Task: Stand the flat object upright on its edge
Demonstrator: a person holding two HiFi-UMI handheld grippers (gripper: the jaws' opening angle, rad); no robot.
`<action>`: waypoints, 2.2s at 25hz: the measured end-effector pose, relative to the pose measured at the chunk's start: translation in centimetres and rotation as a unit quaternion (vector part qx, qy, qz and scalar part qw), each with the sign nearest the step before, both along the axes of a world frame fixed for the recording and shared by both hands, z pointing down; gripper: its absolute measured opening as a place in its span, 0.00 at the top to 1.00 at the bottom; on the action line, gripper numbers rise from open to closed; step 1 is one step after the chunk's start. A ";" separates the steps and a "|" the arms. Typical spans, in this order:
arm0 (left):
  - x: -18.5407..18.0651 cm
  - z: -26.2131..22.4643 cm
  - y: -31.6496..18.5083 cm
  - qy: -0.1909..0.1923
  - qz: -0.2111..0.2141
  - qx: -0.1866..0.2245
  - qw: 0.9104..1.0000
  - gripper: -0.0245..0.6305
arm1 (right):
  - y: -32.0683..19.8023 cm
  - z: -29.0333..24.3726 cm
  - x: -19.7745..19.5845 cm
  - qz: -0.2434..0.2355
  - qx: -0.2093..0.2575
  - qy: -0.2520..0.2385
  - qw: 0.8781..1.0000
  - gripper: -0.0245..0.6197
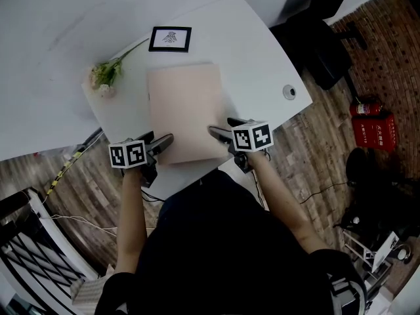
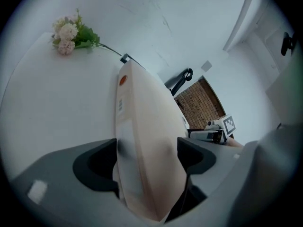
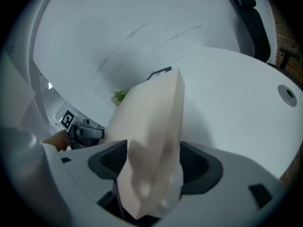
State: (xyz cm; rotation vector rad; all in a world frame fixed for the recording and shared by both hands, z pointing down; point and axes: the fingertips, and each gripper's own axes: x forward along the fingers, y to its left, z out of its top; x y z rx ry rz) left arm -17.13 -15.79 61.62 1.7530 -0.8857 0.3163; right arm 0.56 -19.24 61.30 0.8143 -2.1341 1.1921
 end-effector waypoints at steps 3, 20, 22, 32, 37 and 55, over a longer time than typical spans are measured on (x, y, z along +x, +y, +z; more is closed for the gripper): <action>0.3 0.8 0.0 -0.002 0.004 -0.015 1.000 0.37 | 0.1 0.6 -0.3 -0.004 -0.012 0.001 1.000 0.47; -0.5 -2.0 0.0 -0.011 -0.046 0.016 0.999 0.38 | -0.4 -2.7 -1.1 -0.003 0.021 -0.014 1.000 0.48; -0.8 -2.7 0.4 -0.016 -0.053 0.023 0.998 0.37 | -0.3 -3.3 -1.3 -0.010 0.030 -0.017 0.999 0.48; -2.1 -6.7 1.6 -0.112 -0.027 0.075 0.990 0.37 | 1.8 -3.6 -3.1 -0.022 0.016 -0.078 0.997 0.48; -2.8 -8.8 2.0 -0.169 -0.016 0.106 0.980 0.37 | 2.2 -4.1 -4.4 -0.031 0.016 -0.109 0.993 0.48; -2.2 -11.2 2.1 -0.259 0.028 0.145 0.955 0.39 | 4.4 -0.7 -5.6 -0.012 -0.068 -0.222 0.973 0.48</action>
